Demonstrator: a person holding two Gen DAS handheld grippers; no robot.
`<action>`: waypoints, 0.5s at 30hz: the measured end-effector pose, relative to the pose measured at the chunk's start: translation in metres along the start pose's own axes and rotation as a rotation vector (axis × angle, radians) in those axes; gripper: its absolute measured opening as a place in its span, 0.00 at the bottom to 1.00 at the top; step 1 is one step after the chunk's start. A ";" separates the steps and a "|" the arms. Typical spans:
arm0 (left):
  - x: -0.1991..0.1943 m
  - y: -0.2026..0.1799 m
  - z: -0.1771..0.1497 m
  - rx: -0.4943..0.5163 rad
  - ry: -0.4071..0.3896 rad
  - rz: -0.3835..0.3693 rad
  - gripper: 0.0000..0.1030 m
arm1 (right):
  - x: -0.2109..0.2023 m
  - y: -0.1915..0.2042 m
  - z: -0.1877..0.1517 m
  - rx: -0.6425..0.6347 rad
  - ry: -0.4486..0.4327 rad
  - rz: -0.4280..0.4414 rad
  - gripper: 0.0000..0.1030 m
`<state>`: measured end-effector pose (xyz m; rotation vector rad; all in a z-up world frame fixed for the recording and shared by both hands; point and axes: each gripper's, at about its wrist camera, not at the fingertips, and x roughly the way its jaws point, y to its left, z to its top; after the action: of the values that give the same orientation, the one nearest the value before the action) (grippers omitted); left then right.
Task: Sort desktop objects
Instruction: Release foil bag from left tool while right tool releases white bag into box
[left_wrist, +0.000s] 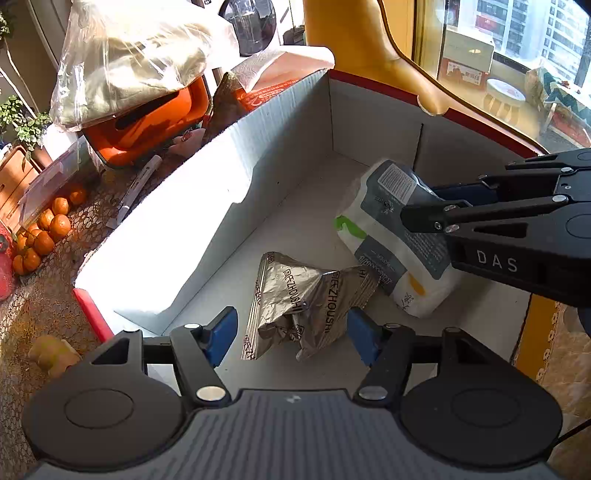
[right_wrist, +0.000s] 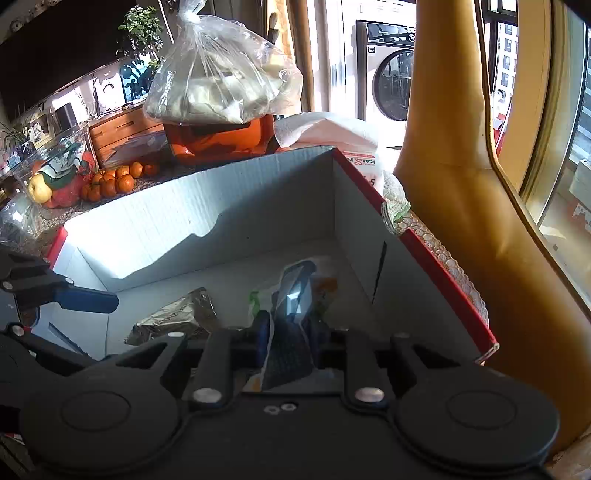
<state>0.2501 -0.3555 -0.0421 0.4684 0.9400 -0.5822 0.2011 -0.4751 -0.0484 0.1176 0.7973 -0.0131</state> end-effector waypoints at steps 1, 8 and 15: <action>-0.002 0.001 0.000 -0.003 -0.004 -0.006 0.63 | -0.001 -0.001 0.000 0.004 -0.001 0.000 0.25; -0.018 0.001 -0.002 -0.011 -0.048 -0.022 0.64 | -0.014 0.000 0.002 0.003 -0.018 0.002 0.52; -0.044 0.001 -0.009 -0.027 -0.097 -0.033 0.64 | -0.033 0.004 0.004 -0.002 -0.033 0.010 0.56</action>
<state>0.2248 -0.3383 -0.0087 0.3979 0.8638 -0.6160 0.1811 -0.4725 -0.0219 0.1194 0.7641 -0.0049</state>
